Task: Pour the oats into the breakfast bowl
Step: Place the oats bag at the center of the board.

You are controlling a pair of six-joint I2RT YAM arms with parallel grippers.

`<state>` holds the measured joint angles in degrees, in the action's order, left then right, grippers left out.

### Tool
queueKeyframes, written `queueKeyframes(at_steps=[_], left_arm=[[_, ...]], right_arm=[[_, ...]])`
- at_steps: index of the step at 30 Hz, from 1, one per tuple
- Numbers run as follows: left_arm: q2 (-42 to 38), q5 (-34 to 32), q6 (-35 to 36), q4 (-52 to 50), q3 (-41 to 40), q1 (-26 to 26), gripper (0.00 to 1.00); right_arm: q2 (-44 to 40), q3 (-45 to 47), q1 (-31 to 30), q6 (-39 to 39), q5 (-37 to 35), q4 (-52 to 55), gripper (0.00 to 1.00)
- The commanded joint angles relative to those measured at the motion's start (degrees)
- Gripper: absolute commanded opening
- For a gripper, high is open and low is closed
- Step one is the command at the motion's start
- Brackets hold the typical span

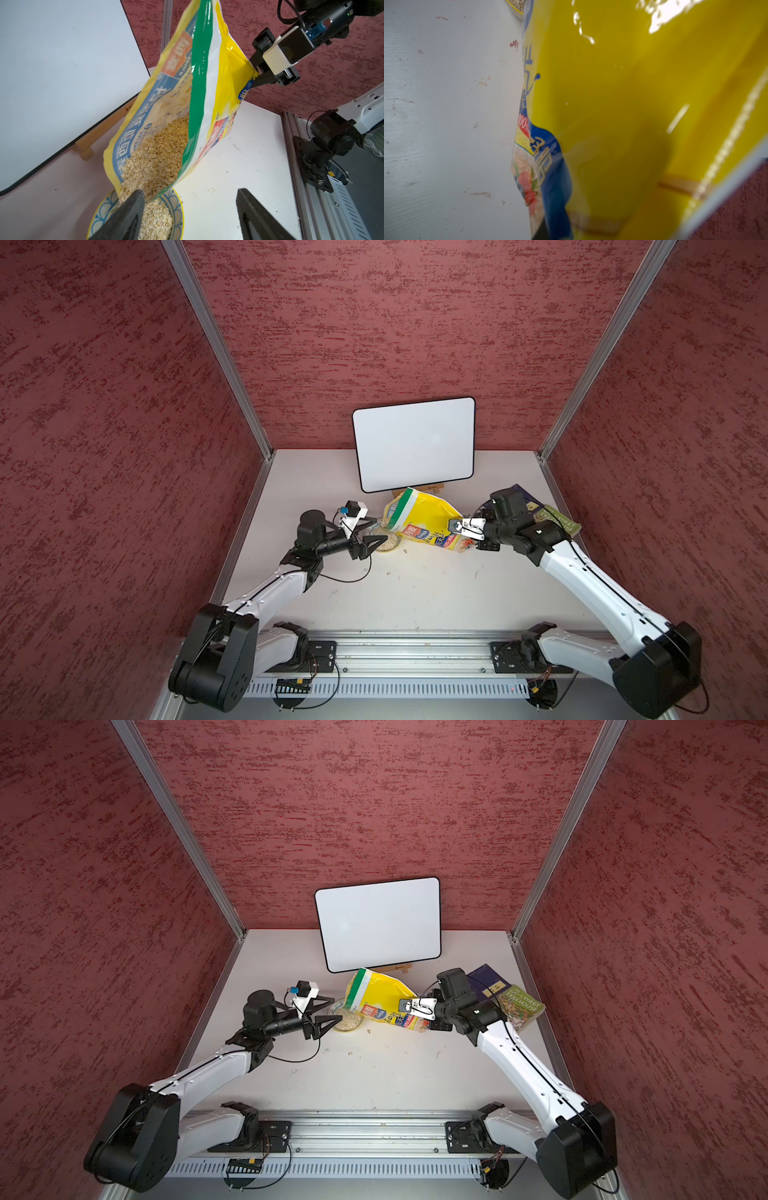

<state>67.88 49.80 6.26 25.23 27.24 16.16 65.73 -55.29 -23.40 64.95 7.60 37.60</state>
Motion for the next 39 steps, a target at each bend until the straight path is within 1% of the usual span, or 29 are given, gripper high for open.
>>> queueKeyframes(at_steps=[1,6,13,19,22,26,29,32,34,38,39], left_arm=[[1.7,0.6,3.1,-4.7,4.4,0.7,0.68],[3.6,-0.8,4.1,-5.9,6.4,1.3,0.61],[8.2,-0.5,5.1,-8.1,9.8,4.0,0.44],[9.7,-0.6,5.3,-9.1,12.0,4.5,0.19],[9.2,-0.8,5.4,-9.9,12.6,4.7,0.01],[7.4,-1.1,5.4,-10.5,13.2,5.1,0.0],[5.3,-3.3,5.2,-12.1,14.5,6.1,0.0],[2.9,-6.1,6.1,-16.7,17.4,8.0,0.0],[1.7,-7.5,7.6,-20.7,20.0,9.5,0.0],[0.7,-11.4,10.9,-26.9,24.8,13.9,0.0],[0.7,-12.4,11.7,-28.4,26.0,15.0,0.0]], right_arm=[[-3.0,-2.4,0.7,-0.4,1.8,-9.5,0.0],[-2.6,-2.6,0.7,-0.3,1.8,-9.3,0.0],[-2.6,-2.5,0.7,-0.5,1.9,-9.3,0.0],[-2.8,-2.3,0.8,-1.0,2.2,-9.0,0.0],[-2.8,-2.0,0.7,-1.3,1.8,-8.8,0.0],[-3.5,-1.1,0.9,-3.2,2.2,-9.1,0.0],[-4.8,0.5,1.3,-5.5,2.7,-9.7,0.0],[-5.8,2.2,1.9,-8.6,3.2,-9.6,0.0],[-6.7,3.9,3.2,-11.4,5.2,-10.1,0.0],[-7.0,7.8,7.0,-15.4,12.4,-12.4,0.0],[-6.8,8.5,7.4,-16.1,13.1,-13.1,0.0]])
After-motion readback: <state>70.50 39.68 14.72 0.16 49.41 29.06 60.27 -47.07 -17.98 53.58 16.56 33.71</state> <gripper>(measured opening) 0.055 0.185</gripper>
